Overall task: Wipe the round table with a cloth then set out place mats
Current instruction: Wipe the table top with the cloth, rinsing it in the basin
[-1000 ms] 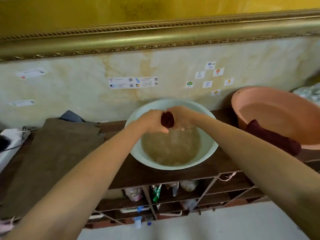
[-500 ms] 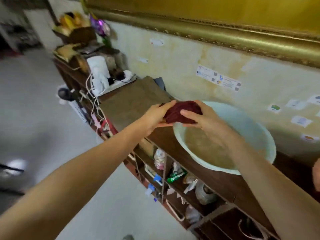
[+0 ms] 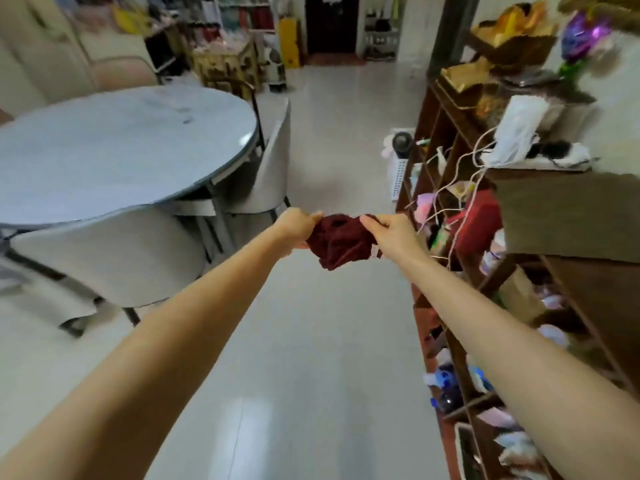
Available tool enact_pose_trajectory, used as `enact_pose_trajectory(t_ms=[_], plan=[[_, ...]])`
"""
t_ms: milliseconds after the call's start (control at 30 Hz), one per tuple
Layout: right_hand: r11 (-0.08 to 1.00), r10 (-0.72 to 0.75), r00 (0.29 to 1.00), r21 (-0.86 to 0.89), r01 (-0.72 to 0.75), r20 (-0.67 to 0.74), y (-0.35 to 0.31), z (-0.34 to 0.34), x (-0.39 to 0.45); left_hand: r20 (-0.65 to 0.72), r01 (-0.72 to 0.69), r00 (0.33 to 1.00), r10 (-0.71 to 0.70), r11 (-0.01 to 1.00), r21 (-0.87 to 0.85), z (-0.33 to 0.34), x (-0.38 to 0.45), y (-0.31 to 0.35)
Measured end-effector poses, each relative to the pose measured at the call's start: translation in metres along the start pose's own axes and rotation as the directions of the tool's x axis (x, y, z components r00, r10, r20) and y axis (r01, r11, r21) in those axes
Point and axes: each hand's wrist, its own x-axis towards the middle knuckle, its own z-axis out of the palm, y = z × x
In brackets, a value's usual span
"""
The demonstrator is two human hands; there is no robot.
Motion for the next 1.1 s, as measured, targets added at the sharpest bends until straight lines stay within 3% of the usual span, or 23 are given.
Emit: enact_pose_trajectory(t_ms=[133,233,300,400,500,567,633,700,767,833,933,1067,1100], plan=[[0.974,-0.077,0.979,0.226,0.033,0.189,-0.050,0.139,-0.022,-0.202,0.126,0.959,-0.197,0.940,-0.316,-0.128,-0.030,-0.114],[0.915,-0.044,0.933,0.390,-0.106,0.358,-0.087,0.240,-0.052,-0.251,0.171,0.901,-0.353,0.822,-0.543,-0.206,-0.064,-0.198],[0.892,-0.042,0.895,0.420,-0.166,0.443,-0.110,0.295,-0.067,-0.285,0.160,0.870,-0.402,0.778,-0.607,-0.246,-0.086,-0.238],[0.947,-0.033,0.843,0.287,-0.146,0.536,-0.132,0.366,-0.087,-0.324,0.145,0.831,-0.453,0.737,-0.660,-0.300,-0.110,-0.292],[0.999,-0.037,0.879,-0.012,0.049,0.475,-0.134,0.418,-0.100,-0.300,0.190,0.816,-0.495,0.719,-0.668,-0.341,-0.115,-0.333],[0.986,-0.018,0.887,-0.140,0.093,0.462,-0.138,0.452,-0.107,-0.285,0.163,0.833,-0.474,0.703,-0.692,-0.360,-0.125,-0.339],[0.988,0.088,0.805,-0.153,0.003,0.587,-0.144,0.475,-0.115,-0.256,0.127,0.845,-0.470,0.641,-0.757,-0.369,-0.122,-0.349],[0.972,0.237,0.651,-0.175,-0.160,0.721,-0.145,0.488,-0.118,-0.215,0.093,0.863,-0.458,0.562,-0.822,-0.368,-0.116,-0.352],[0.945,0.302,0.518,-0.181,-0.271,0.800,-0.144,0.509,-0.115,-0.199,0.035,0.884,-0.424,0.482,-0.875,-0.374,-0.108,-0.356],[0.919,0.320,0.434,-0.165,-0.358,0.842,-0.146,0.533,-0.100,-0.210,-0.019,0.893,-0.398,0.433,-0.901,-0.384,-0.094,-0.348],[0.927,0.294,0.448,-0.136,-0.350,0.844,-0.157,0.553,-0.064,-0.283,-0.123,0.884,-0.371,0.401,-0.908,-0.394,-0.062,-0.334],[0.956,0.295,0.727,-0.188,-0.227,0.620,-0.163,0.563,0.002,-0.374,-0.231,0.824,-0.426,0.350,-0.908,-0.404,-0.006,-0.313],[0.955,0.295,0.760,-0.166,-0.245,0.579,-0.165,0.561,0.024,-0.381,-0.251,0.811,-0.445,0.323,-0.912,-0.408,0.013,-0.305]])
